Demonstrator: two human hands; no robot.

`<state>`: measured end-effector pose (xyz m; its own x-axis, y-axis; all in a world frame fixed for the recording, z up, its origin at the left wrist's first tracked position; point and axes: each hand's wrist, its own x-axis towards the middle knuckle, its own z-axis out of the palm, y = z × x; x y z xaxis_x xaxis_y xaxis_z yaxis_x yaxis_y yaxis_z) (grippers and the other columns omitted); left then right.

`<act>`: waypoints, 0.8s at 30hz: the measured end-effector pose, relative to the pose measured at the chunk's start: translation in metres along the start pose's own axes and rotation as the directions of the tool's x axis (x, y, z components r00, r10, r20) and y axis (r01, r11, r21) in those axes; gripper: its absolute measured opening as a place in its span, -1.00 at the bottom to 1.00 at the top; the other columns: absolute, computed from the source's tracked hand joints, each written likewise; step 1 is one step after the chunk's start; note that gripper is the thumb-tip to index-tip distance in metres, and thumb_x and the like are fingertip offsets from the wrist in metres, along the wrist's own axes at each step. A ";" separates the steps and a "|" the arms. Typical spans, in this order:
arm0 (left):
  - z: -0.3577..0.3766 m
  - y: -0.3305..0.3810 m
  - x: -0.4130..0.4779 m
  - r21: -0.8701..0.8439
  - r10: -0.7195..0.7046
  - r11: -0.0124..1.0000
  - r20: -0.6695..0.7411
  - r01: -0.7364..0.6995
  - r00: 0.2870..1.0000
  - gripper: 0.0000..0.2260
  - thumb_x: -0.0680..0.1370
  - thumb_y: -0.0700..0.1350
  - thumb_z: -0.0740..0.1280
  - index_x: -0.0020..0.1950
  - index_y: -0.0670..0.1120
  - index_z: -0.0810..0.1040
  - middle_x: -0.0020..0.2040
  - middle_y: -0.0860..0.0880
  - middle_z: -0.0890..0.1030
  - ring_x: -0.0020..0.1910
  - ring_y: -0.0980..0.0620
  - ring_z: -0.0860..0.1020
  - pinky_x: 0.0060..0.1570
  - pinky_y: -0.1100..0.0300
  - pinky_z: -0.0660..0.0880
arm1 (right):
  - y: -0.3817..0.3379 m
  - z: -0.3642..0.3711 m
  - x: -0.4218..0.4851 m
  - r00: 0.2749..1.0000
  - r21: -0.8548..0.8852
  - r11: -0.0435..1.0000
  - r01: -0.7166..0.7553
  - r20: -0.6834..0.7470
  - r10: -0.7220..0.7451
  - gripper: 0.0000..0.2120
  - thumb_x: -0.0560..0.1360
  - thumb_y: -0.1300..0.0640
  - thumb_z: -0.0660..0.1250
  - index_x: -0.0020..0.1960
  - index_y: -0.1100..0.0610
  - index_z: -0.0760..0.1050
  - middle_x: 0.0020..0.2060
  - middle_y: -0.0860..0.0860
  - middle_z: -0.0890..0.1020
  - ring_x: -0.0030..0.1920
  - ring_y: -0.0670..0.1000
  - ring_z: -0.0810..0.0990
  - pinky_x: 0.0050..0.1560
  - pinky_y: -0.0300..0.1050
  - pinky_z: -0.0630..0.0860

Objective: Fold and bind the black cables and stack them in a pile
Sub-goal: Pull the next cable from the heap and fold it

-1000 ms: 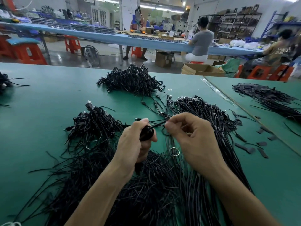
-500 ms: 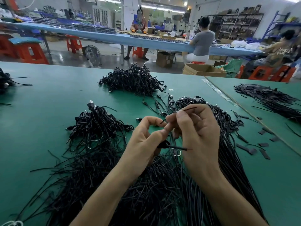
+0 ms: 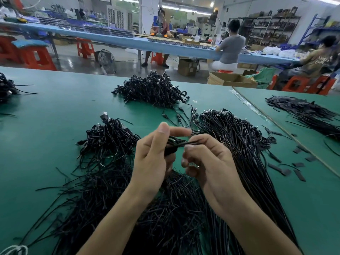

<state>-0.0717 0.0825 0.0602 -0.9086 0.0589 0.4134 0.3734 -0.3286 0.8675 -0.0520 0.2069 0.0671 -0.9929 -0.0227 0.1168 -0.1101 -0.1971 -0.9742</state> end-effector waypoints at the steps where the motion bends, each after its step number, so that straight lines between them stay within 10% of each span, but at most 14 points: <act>1: 0.000 -0.001 0.001 0.004 -0.012 1.000 -0.025 0.013 1.000 -0.58 0.59 0.14 0.11 -0.15 0.02 0.71 -0.59 0.12 0.35 -0.63 0.20 0.22 -0.58 0.33 0.14 | 0.000 -0.001 -0.001 1.000 -0.063 0.998 0.016 0.008 -0.016 -0.92 0.36 0.16 0.40 -0.26 0.00 0.59 -0.37 0.00 0.58 -0.35 -0.05 0.53 -0.38 -0.25 0.41; 12: 0.003 -0.004 -0.003 -0.123 -0.028 0.991 0.177 0.051 0.984 -0.63 0.57 -0.06 0.27 0.38 -0.06 0.40 -0.54 0.13 0.42 -0.62 0.28 0.32 -0.60 0.43 0.27 | -0.008 -0.003 0.001 0.975 -0.177 0.959 0.220 0.001 -0.224 -0.97 0.39 0.16 0.50 -0.19 0.07 0.71 -0.30 0.03 0.70 -0.31 0.03 0.63 -0.26 -0.24 0.55; 16: 0.003 -0.008 -0.002 -0.068 -0.104 0.991 0.104 0.111 0.989 -0.68 0.63 0.02 0.17 0.16 -0.03 0.68 -0.57 0.10 0.42 -0.63 0.23 0.22 -0.58 0.41 0.19 | -0.012 -0.011 0.003 0.950 -0.525 0.794 0.306 0.118 -0.288 -0.69 0.42 0.37 0.49 -0.07 -0.04 0.73 -0.16 -0.04 0.68 -0.12 0.02 0.65 -0.12 -0.15 0.57; 24: 0.000 -0.015 0.002 -0.053 -0.205 0.978 -0.053 0.203 0.977 -0.51 0.55 0.23 0.10 -0.10 -0.01 0.75 -0.62 0.02 0.28 -0.66 0.12 0.14 -0.56 0.37 0.17 | -0.012 -0.016 -0.005 0.881 -0.808 0.422 0.411 0.232 -0.413 -0.87 0.47 0.08 0.50 0.01 -0.06 0.71 -0.21 -0.19 0.55 -0.21 -0.12 0.54 -0.24 -0.29 0.43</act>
<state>-0.0792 0.0875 0.0484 -0.9745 0.0754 0.2112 0.1710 -0.3594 0.9174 -0.0461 0.2254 0.0750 -0.8185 -0.1656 0.5502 -0.4908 0.6993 -0.5197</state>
